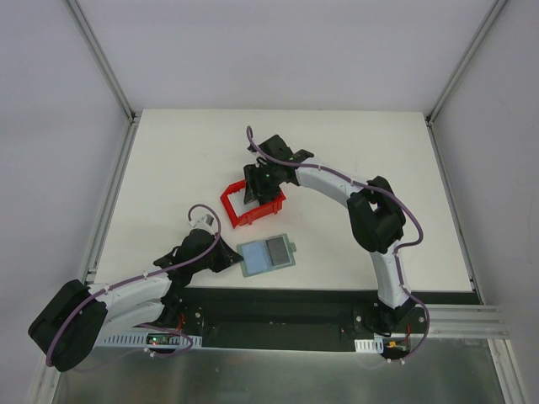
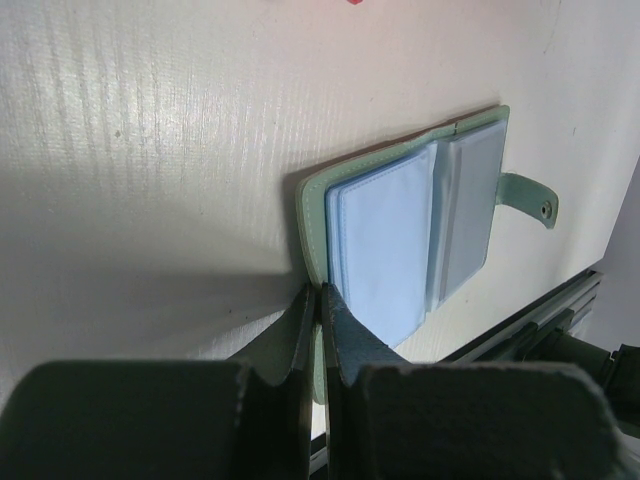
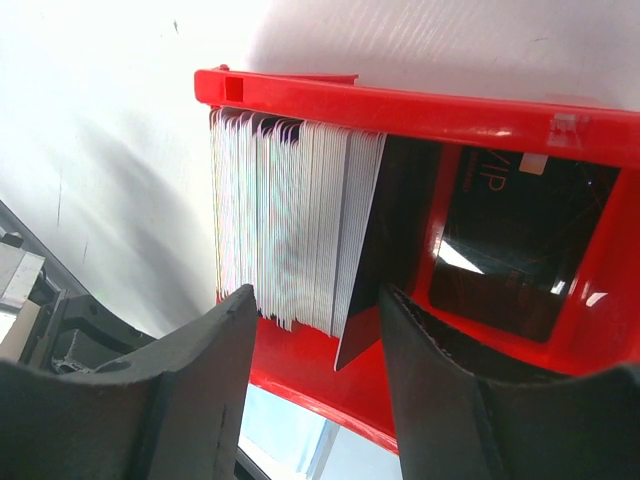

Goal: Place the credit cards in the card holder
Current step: Pick up the credit card from the storage box.

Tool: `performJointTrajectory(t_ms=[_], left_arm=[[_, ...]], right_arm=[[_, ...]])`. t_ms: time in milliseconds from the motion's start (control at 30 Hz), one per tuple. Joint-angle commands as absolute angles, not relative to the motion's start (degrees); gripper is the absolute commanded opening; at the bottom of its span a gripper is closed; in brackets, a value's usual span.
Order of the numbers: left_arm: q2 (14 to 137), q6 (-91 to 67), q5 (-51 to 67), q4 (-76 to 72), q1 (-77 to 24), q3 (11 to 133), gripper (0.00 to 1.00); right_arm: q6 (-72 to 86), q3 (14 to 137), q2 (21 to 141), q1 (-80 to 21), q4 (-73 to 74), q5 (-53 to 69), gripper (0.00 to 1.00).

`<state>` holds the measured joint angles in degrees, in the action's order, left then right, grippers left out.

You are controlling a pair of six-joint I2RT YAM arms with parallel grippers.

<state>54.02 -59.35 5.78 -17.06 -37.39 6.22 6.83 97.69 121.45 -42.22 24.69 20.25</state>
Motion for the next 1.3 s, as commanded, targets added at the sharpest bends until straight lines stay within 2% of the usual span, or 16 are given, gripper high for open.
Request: performJointTrajectory(t_ms=[0, 633, 1267], left_arm=[[54.76, -58.36, 5.98, -16.17, -36.91, 6.77, 0.00], [54.93, -58.27, 5.98, -16.35, -36.91, 6.68, 0.00], [54.67, -58.45, 5.98, -16.35, -36.91, 6.59, 0.00]], right_arm=[[7.65, 97.65, 117.51, -42.10, 22.33, 20.31, 0.54], [9.05, 91.50, 113.73, -41.92, 15.91, 19.69, 0.41], [8.70, 91.23, 111.97, -41.22, 16.26, 16.09, 0.17]])
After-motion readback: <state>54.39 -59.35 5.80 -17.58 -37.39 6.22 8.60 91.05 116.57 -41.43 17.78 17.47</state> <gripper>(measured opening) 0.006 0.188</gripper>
